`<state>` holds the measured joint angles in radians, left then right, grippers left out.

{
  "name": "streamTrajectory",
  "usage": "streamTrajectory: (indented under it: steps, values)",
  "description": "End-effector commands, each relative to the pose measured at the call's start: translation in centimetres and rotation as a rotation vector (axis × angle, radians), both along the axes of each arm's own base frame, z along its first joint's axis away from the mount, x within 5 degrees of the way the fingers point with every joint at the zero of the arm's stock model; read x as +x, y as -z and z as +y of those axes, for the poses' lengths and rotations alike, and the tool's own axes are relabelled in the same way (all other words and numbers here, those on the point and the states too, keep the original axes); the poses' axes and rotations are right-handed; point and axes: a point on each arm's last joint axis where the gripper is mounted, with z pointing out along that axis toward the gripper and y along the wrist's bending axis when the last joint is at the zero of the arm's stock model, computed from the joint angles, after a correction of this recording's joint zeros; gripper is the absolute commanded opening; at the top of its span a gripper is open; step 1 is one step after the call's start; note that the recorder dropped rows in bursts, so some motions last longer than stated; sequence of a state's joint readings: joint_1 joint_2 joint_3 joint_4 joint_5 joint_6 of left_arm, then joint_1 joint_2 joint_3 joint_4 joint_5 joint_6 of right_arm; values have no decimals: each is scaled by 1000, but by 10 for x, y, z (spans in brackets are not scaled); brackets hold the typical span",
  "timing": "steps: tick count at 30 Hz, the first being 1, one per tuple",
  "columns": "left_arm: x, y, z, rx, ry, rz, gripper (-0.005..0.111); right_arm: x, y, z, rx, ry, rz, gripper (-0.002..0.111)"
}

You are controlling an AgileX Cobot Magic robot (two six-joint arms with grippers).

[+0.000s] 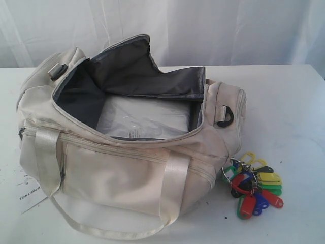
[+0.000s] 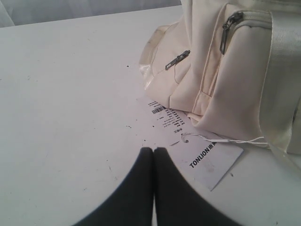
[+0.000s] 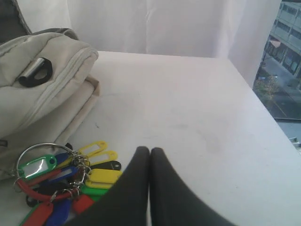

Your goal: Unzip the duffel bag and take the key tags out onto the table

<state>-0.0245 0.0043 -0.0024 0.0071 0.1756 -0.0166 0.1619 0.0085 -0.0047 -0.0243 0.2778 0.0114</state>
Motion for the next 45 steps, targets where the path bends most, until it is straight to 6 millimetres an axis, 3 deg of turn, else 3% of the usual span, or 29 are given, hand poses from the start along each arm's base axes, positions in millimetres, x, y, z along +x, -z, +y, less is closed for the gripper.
streamTrajectory:
  steps: [1, 45]
  values:
    - [0, 0, 0, -8, -4, -6, 0, 0, 1, -1, -26, 8, -11, 0]
    - [0, 0, 3, -8, -62, -6, 0, -1, 2, 2, -23, -57, -3, 0]
